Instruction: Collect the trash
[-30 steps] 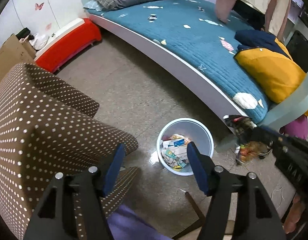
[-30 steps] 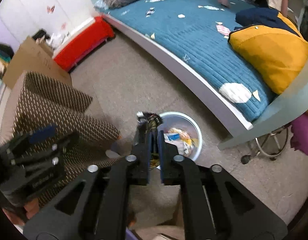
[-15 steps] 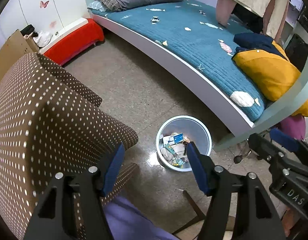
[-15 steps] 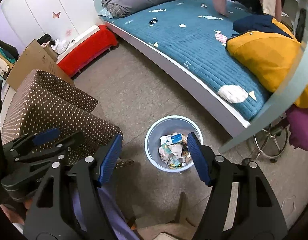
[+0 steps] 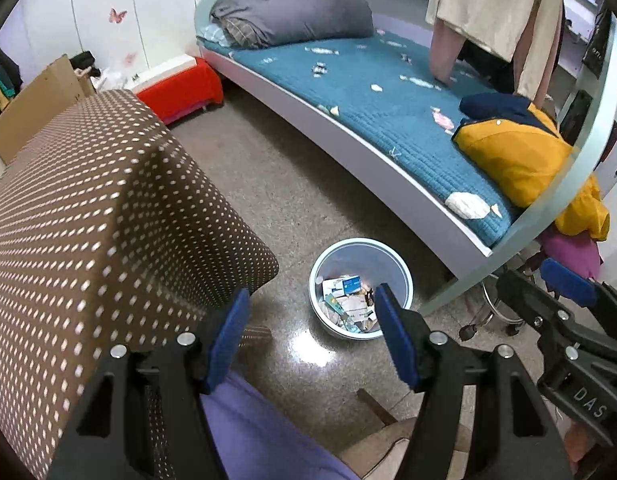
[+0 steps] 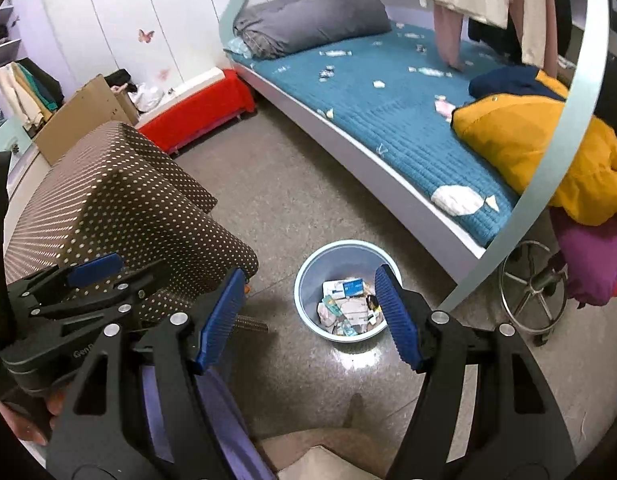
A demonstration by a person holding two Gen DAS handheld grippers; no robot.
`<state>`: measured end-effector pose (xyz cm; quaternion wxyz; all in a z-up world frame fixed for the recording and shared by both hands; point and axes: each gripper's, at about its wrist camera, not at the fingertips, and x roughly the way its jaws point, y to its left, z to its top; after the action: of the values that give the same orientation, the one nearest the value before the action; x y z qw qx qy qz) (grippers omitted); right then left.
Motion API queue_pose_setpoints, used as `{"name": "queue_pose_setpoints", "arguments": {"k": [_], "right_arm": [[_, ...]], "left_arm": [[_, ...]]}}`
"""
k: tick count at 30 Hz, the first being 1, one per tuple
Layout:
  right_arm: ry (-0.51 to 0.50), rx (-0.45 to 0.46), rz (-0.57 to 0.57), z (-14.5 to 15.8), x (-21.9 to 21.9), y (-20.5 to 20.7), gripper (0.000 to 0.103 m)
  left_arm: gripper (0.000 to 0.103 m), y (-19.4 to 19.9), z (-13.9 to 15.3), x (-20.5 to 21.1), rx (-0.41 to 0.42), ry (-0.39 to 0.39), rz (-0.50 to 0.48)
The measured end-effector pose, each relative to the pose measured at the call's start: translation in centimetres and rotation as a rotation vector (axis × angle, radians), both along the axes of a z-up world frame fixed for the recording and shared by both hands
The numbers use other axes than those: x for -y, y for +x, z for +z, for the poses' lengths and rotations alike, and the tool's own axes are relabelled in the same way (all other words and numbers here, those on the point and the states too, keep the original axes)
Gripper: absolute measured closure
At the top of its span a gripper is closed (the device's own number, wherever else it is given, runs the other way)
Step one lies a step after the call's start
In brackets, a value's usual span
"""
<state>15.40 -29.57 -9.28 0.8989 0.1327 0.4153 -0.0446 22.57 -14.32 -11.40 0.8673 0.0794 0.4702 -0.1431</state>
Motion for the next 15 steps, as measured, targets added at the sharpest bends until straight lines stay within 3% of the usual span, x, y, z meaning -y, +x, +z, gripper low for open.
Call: {"name": "queue_pose_setpoints", "arguments": {"k": [15], "right_arm": [[-0.043,0.195,0.061,3.5,-2.2,-7.2,0.036]], "left_arm": [[0.039,-8.2,4.7,-2.2,0.178,-0.008,0.057]]}}
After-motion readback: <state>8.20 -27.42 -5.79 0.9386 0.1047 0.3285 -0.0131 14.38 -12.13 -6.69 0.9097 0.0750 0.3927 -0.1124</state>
